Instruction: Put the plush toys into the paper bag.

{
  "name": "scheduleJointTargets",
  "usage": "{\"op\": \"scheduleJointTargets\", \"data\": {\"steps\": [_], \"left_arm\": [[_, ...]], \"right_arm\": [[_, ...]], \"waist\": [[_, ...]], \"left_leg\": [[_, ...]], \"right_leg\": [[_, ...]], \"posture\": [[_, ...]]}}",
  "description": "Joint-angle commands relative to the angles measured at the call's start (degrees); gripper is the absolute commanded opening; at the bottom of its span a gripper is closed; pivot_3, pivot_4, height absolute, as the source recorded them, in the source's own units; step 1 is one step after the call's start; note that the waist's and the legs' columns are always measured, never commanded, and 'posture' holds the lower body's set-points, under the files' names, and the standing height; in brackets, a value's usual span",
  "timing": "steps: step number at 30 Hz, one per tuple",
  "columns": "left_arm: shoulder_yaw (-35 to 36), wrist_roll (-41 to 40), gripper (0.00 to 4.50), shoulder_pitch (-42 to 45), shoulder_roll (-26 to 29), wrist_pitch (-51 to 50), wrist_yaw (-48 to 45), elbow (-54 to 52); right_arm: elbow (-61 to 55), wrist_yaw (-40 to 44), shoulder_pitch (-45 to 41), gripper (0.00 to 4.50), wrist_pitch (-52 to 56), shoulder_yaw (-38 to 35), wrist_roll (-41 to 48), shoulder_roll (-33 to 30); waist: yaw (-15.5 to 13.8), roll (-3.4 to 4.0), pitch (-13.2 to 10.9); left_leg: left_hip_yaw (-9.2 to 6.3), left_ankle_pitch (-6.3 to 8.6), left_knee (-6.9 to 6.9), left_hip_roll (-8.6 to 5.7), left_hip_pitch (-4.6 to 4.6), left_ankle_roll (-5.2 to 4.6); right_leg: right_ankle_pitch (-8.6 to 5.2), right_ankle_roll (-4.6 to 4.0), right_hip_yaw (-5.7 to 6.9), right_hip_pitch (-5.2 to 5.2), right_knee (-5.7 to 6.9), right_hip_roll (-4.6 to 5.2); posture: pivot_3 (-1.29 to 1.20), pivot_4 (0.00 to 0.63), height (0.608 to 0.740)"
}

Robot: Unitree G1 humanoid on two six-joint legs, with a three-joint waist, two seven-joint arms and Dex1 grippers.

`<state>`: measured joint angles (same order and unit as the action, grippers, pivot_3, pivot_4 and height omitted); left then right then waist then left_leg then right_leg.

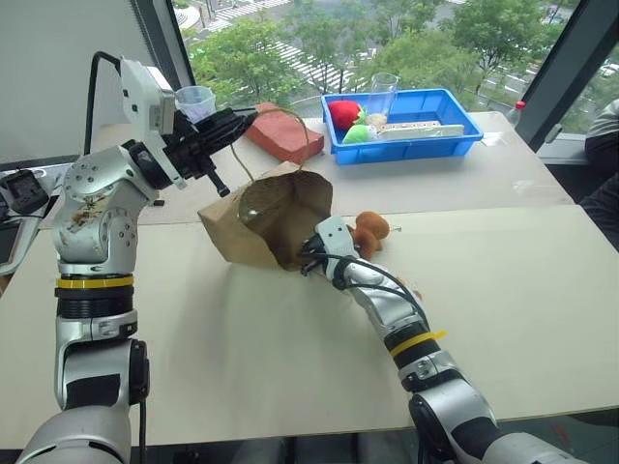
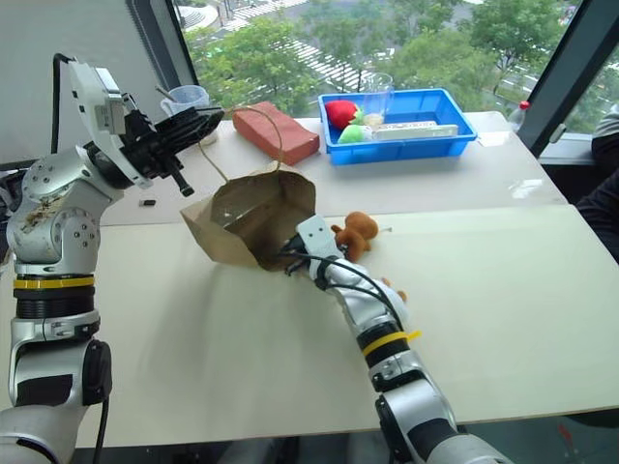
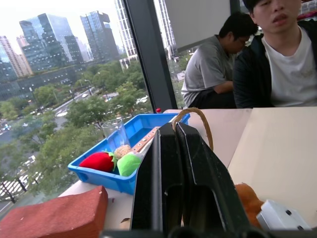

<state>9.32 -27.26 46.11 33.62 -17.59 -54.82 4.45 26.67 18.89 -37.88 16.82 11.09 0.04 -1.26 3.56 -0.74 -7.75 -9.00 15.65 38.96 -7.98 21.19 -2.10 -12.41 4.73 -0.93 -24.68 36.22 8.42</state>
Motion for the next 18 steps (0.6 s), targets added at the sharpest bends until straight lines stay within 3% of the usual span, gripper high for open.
{"op": "scheduleJointTargets", "data": {"steps": [1,5,6,13,17,18], "left_arm": [[-1.07,-0.17,0.00,-1.43,1.02,-0.18,-1.05,-3.48],[-1.85,-0.32,0.00,-2.58,1.09,-0.41,-1.25,-4.57],[-2.04,-0.34,0.00,-2.80,1.14,-0.44,-1.38,-4.77],[-2.79,-0.40,0.00,-3.28,1.52,-0.73,-1.90,-5.25],[-2.75,-0.39,0.00,-3.48,1.82,-0.77,-2.25,-5.21],[-2.69,-0.41,0.00,-3.56,1.91,-0.78,-2.34,-5.20]], "right_arm": [[-6.91,5.24,0.21,0.05,1.83,0.05,2.79,-0.41],[-16.36,10.49,1.06,0.05,5.90,-0.73,7.13,-1.55],[-19.11,11.90,1.21,0.61,7.39,-1.01,8.49,-2.15],[-35.65,14.58,0.81,2.92,19.31,-7.13,17.42,-8.46],[-45.44,16.83,2.58,4.30,28.00,-12.72,24.27,-16.42],[-48.14,18.15,4.05,4.44,30.88,-14.55,26.70,-19.45]], "waist": [[0.13,0.00,0.00],[0.38,0.00,0.00],[0.39,0.00,0.00],[-0.14,0.00,0.00],[-0.91,0.00,0.00],[-1.09,0.00,0.00]], "left_leg": [[0.00,0.00,-0.01,0.00,0.01,0.00],[0.01,0.00,-0.03,0.01,0.12,0.00],[0.01,0.00,-0.02,0.01,0.15,0.00],[0.01,0.00,-0.02,0.01,0.21,0.00],[0.03,0.00,-0.01,0.00,0.33,0.00],[0.03,0.00,-0.02,0.00,0.35,0.00]], "right_leg": [[0.00,0.00,0.00,-0.02,0.00,0.00],[0.00,0.00,-0.02,-0.18,0.03,0.00],[0.00,0.00,-0.02,-0.23,0.06,0.00],[0.00,0.00,-0.01,-0.28,0.07,0.00],[0.00,0.00,0.00,-0.35,0.03,0.01],[0.00,0.00,0.00,-0.37,0.01,0.01]], "posture": [[0.00,0.150,0.740],[0.00,0.150,0.740],[0.00,0.150,0.740],[0.00,0.150,0.740],[0.00,0.150,0.740],[0.00,0.150,0.740]]}}
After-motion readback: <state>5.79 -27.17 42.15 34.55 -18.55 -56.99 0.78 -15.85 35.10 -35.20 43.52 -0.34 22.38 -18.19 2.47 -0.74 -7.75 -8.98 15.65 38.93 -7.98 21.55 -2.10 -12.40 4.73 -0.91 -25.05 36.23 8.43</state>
